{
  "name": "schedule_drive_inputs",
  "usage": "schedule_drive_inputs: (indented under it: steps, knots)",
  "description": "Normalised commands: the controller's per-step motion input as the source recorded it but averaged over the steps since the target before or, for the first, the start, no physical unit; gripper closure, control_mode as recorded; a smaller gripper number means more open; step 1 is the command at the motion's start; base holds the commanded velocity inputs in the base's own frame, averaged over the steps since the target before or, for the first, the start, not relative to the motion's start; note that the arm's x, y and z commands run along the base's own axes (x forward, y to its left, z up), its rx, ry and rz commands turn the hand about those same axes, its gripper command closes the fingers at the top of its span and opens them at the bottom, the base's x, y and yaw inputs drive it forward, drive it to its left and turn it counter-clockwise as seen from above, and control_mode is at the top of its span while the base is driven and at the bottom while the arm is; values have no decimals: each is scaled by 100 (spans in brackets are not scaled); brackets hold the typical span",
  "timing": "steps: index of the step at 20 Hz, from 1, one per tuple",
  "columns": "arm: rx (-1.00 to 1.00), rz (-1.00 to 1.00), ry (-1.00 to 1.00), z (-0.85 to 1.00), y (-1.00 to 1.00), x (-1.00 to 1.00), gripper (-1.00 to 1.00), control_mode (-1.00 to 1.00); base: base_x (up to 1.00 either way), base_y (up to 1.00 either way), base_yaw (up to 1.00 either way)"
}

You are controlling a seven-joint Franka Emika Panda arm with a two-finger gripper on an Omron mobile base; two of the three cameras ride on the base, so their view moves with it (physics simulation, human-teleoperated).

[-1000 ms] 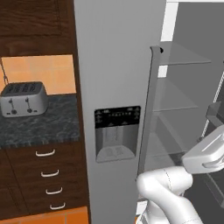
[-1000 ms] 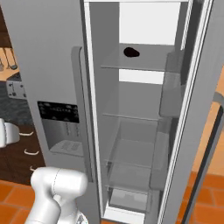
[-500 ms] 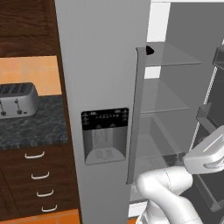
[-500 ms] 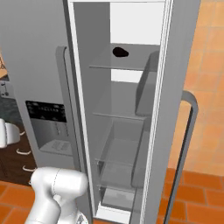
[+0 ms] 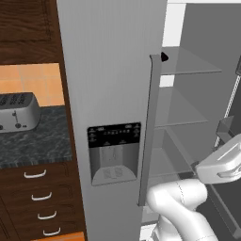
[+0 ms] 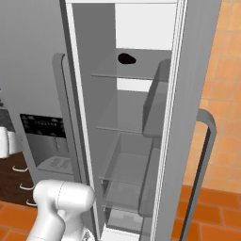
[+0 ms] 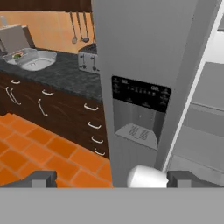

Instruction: Place one avocado and one steak in each tupperware on the nearby counter, to pack two identical lunches.

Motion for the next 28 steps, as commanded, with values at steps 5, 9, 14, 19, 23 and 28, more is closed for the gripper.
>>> schedule_drive_inputs:
  steps: [5,9,14,19,23,28]
  knots:
    - [-1,-21,-2,0,-12,19,-100,-100,0,0,0]
    - [-14,-34,-18,0,-43,19,-100,-100,0,0,0]
    - [7,-8,-10,24,-89,2,-100,-100,0,0,0]
    - [11,3,-1,48,-81,53,-100,-100,0,0,0]
    - [-12,-3,4,32,-25,98,-100,-100,0,0,0]
    - [-3,-1,5,-8,0,100,-100,-100,0,0,0]
